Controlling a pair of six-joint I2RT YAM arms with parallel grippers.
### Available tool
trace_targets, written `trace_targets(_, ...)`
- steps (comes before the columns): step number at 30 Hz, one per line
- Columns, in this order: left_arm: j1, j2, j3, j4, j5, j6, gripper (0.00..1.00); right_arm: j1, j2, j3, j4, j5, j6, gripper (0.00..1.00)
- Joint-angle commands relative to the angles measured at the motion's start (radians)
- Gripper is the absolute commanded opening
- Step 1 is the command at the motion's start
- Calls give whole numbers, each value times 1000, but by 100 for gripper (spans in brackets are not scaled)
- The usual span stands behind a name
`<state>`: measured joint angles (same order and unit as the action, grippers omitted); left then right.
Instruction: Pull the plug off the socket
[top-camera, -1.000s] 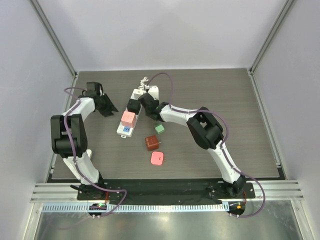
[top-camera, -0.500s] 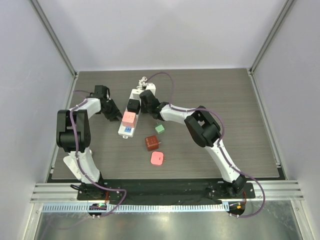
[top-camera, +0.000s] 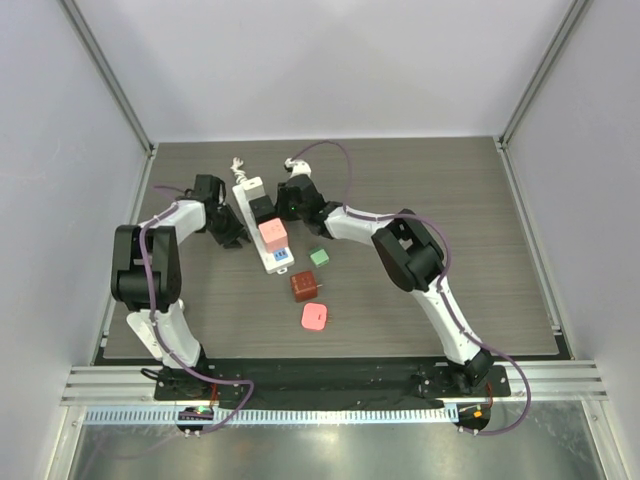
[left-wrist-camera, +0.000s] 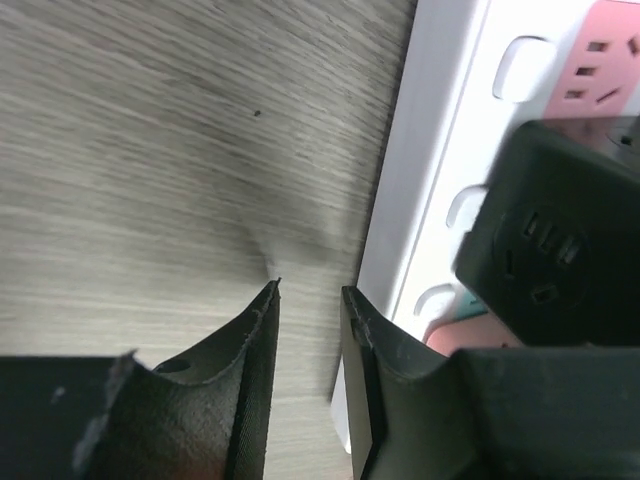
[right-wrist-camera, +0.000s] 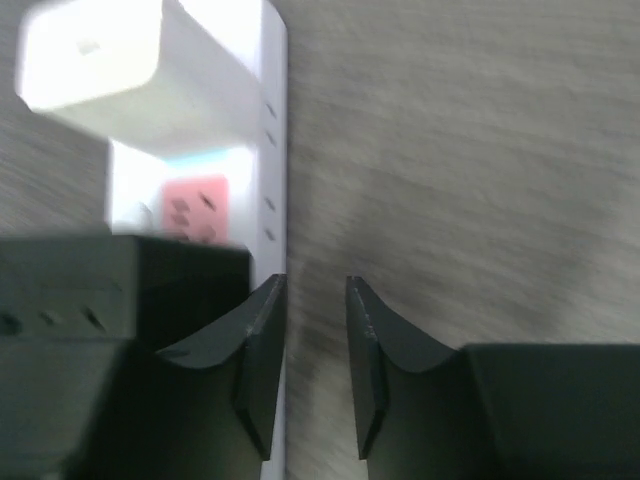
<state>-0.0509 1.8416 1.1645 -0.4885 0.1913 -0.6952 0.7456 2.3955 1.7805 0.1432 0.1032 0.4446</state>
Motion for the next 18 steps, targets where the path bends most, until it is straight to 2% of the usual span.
trace_targets(1,6,-79,43,-38,-44,37,33,14,-111,-82,-27,79,-76,37)
trace_targets(10,5,-116,27,40,95,45,34,15,-338,-320,-48,142,-115,63)
trace_targets(16,13,-87,14,80,158,20,28,35,-415,-397,-33,135,-126,79)
trace_targets(18,20,-81,8,99,183,8,24,55,-430,-409,-19,139,-130,80)
